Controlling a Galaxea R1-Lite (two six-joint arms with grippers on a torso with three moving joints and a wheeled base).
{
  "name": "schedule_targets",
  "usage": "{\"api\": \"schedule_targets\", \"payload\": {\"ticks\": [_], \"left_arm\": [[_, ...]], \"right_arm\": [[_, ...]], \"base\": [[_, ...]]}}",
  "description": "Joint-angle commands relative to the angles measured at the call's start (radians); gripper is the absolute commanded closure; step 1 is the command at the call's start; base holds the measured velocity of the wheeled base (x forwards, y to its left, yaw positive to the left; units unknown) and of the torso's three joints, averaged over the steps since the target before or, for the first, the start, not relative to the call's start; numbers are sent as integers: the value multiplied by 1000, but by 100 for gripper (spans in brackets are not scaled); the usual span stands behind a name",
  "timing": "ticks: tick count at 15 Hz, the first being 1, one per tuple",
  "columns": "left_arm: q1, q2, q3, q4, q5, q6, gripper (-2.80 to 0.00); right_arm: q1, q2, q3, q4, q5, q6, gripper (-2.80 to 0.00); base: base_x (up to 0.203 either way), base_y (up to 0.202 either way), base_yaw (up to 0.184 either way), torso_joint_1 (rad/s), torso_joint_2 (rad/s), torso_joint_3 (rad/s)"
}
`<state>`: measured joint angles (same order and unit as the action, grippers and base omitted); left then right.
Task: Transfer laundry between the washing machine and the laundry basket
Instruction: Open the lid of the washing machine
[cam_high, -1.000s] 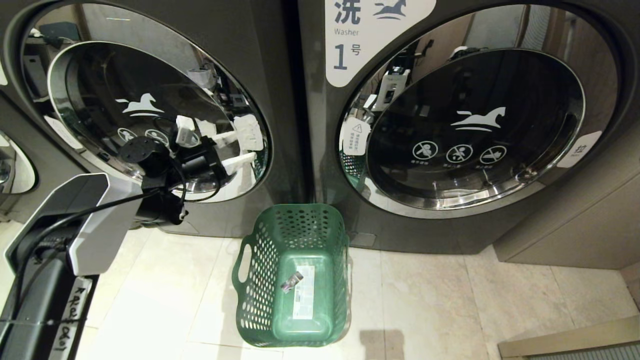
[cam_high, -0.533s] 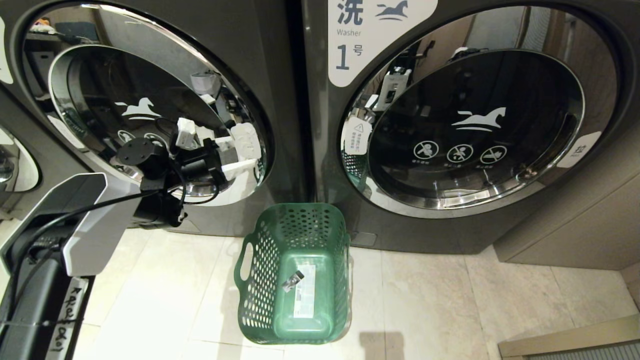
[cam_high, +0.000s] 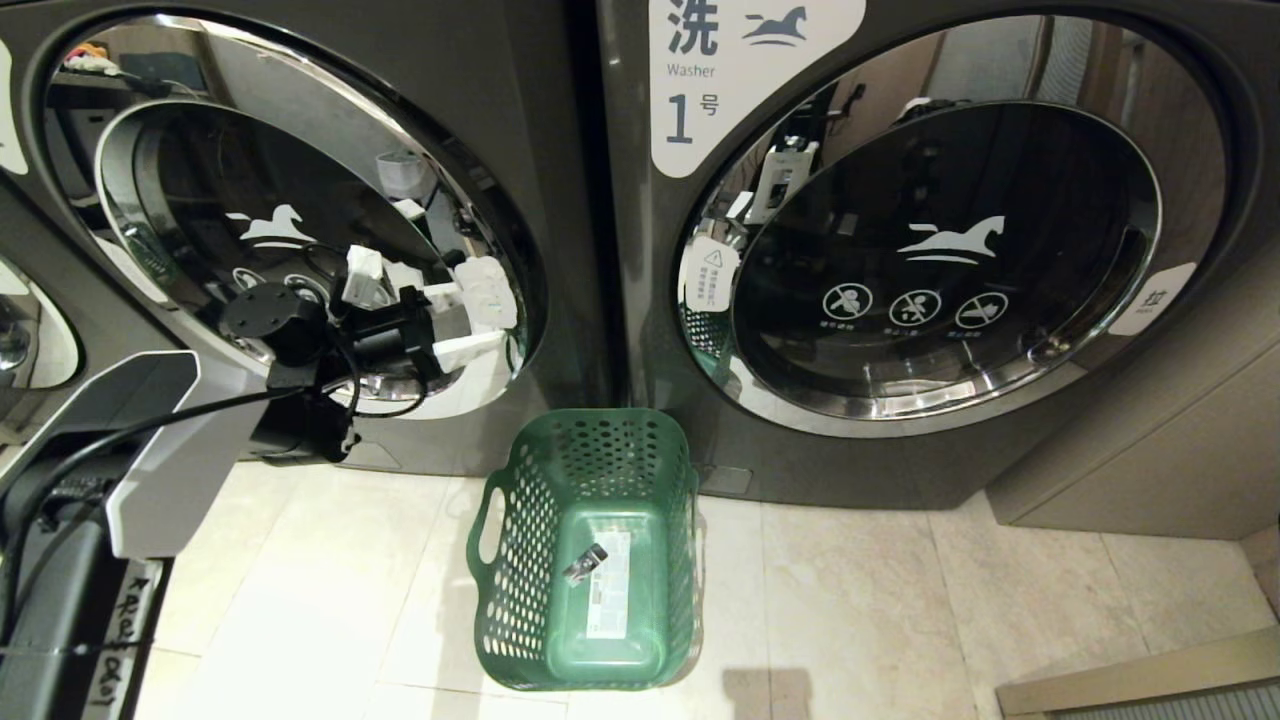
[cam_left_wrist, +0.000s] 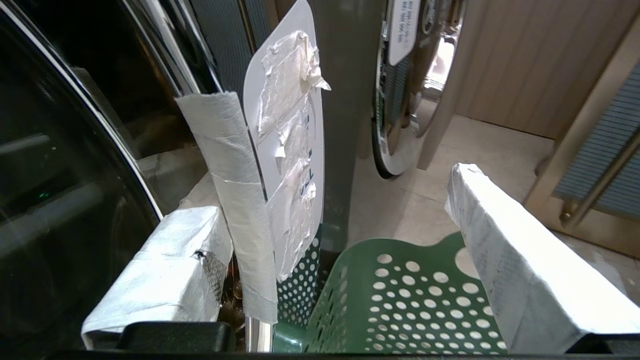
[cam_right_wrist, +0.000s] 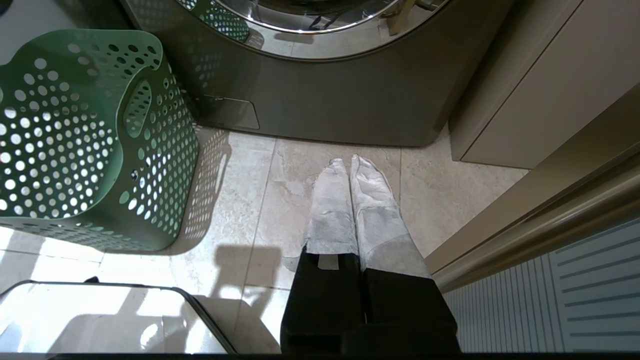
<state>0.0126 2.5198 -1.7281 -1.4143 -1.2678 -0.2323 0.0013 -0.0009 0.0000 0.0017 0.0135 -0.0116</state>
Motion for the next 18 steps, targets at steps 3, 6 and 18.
{"api": "schedule_targets", "payload": {"ticks": [3,6,18], "left_arm": [[80,34,-8,-3,3,-6,-280],[110,48,-24,-4,-1,-16,-280],[385,-595,477,2,11,-107,-280]], "right_arm": [[0,-1,0,0,2,-1,0],[0,-1,0,0,0,-1,0],[0,-1,0,0,0,-1,0]], "base": [[0,0,0,0,0,0],[0,0,0,0,0,0],[0,0,0,0,0,0]]}}
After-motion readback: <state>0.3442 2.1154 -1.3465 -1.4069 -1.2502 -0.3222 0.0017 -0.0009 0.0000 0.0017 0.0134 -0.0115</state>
